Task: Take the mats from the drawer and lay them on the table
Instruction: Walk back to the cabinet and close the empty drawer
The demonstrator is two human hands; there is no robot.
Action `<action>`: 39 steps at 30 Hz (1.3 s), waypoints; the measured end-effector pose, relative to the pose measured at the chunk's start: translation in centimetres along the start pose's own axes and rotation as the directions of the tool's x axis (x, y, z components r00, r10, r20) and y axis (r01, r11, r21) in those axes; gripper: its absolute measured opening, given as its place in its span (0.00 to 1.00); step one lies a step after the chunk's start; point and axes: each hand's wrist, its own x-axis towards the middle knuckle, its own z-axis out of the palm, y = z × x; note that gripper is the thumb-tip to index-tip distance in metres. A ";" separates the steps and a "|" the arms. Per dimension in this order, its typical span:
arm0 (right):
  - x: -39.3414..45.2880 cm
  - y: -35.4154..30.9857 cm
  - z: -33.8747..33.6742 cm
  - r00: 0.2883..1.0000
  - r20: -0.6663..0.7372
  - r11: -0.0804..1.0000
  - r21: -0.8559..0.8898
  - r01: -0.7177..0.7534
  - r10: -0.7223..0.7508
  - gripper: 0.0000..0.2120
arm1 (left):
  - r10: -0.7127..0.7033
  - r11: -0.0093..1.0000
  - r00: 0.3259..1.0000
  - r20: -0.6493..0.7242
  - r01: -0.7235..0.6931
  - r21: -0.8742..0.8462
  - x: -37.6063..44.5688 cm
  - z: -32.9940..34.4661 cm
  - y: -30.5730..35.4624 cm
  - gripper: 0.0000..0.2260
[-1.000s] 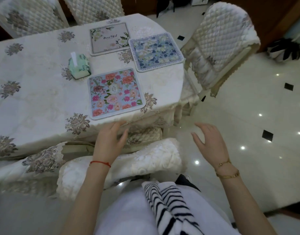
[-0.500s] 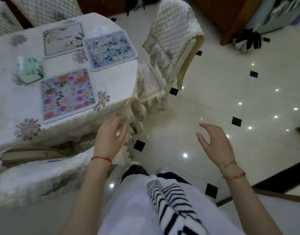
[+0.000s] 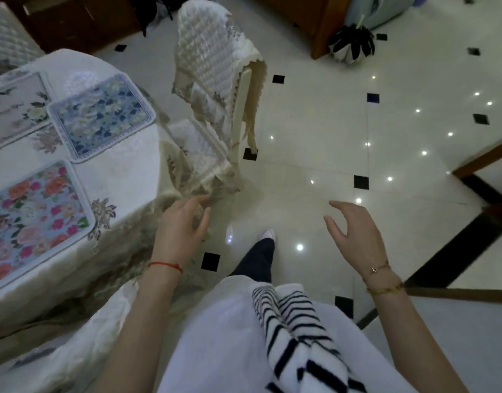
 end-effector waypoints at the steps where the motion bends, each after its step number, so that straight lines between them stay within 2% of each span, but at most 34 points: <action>1: 1.0 0.7 -0.1 1.000 -0.003 1.000 -0.001 -0.019 0.019 0.17 | 0.012 1.000 1.000 0.007 -0.012 0.001 1.5 0.5 0.6 0.14; 11: 17.2 7.4 -2.9 0.994 -0.062 0.995 -0.017 -0.095 0.094 0.16 | 0.067 0.998 0.995 0.076 -0.065 -0.028 20.4 5.8 7.5 0.13; 17: 27.1 10.3 -5.5 0.985 -0.085 0.989 0.001 -0.149 0.148 0.16 | 0.164 0.986 0.981 0.100 -0.160 -0.046 32.1 7.7 12.8 0.13; 25: 40.5 15.9 -7.1 0.982 -0.049 0.983 0.006 -0.184 0.184 0.17 | 0.135 0.991 0.985 0.110 -0.132 -0.029 45.9 11.0 17.0 0.14; 29: 49.6 19.7 -7.4 0.993 -0.026 0.993 0.005 -0.115 0.115 0.17 | 0.102 0.995 0.992 0.067 -0.102 -0.007 53.1 13.1 18.5 0.14; 34: 62.7 23.1 -9.2 0.999 0.036 0.999 -0.042 0.031 -0.029 0.17 | -0.037 0.998 0.999 -0.032 0.036 -0.042 60.7 15.2 21.0 0.13; 39: 74.9 23.8 -9.7 0.978 0.116 0.983 -0.042 0.177 -0.171 0.16 | -0.175 0.985 0.977 -0.119 0.173 -0.030 66.1 16.0 22.7 0.13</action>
